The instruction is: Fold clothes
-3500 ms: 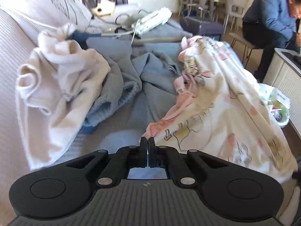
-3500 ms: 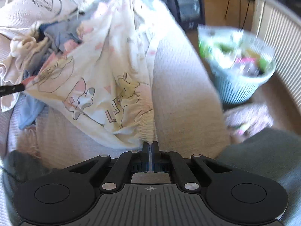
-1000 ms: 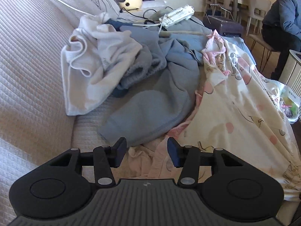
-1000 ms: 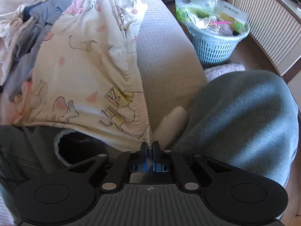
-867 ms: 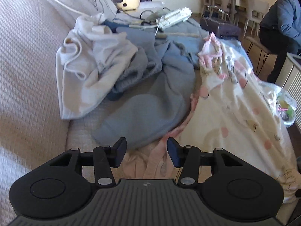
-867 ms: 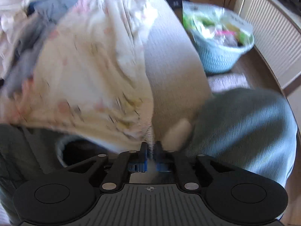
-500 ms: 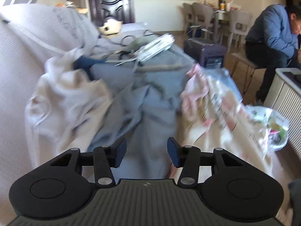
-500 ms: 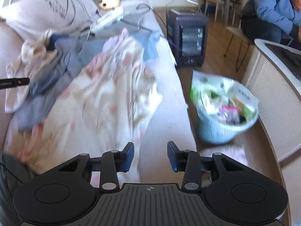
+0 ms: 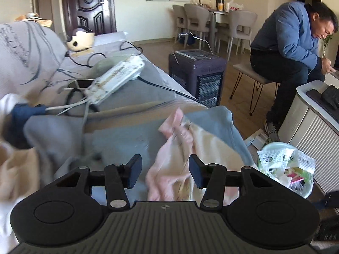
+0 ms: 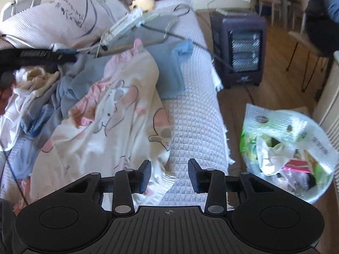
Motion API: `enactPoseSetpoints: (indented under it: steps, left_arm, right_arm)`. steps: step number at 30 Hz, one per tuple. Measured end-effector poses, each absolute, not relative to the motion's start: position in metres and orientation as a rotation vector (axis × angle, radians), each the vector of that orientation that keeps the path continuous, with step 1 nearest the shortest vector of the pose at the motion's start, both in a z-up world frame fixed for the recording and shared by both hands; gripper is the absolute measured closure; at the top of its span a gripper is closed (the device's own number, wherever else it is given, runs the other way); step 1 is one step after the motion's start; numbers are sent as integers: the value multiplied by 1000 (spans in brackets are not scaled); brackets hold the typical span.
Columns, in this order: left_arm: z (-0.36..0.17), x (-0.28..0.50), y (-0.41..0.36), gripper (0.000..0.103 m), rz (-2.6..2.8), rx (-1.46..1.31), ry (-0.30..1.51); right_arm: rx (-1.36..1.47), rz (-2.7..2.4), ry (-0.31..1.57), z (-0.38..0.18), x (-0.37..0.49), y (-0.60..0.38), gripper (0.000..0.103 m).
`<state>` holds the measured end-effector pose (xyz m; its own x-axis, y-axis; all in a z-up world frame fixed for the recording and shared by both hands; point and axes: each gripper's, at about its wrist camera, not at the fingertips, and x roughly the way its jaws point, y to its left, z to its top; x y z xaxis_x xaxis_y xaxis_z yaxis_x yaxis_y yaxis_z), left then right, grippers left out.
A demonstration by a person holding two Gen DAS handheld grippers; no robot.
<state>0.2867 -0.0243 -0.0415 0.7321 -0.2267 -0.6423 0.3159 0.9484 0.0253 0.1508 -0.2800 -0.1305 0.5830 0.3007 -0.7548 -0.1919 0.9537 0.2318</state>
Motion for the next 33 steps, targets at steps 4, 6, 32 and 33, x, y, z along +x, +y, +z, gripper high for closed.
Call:
enactPoseSetpoints:
  steps: [4, 6, 32, 33]
  left_arm:
    - [-53, 322, -44, 55, -308, 113, 718]
    - [-63, 339, -53, 53, -310, 104, 734]
    - [-105, 426, -69, 84, -187, 185, 697]
    - [-104, 427, -63, 76, -184, 147, 720]
  right_arm:
    - [135, 352, 950, -146, 164, -281, 65]
    - [143, 374, 969, -154, 171, -280, 66]
    - [173, 89, 901, -166, 197, -345, 89]
    - [177, 95, 920, -170, 201, -344, 89]
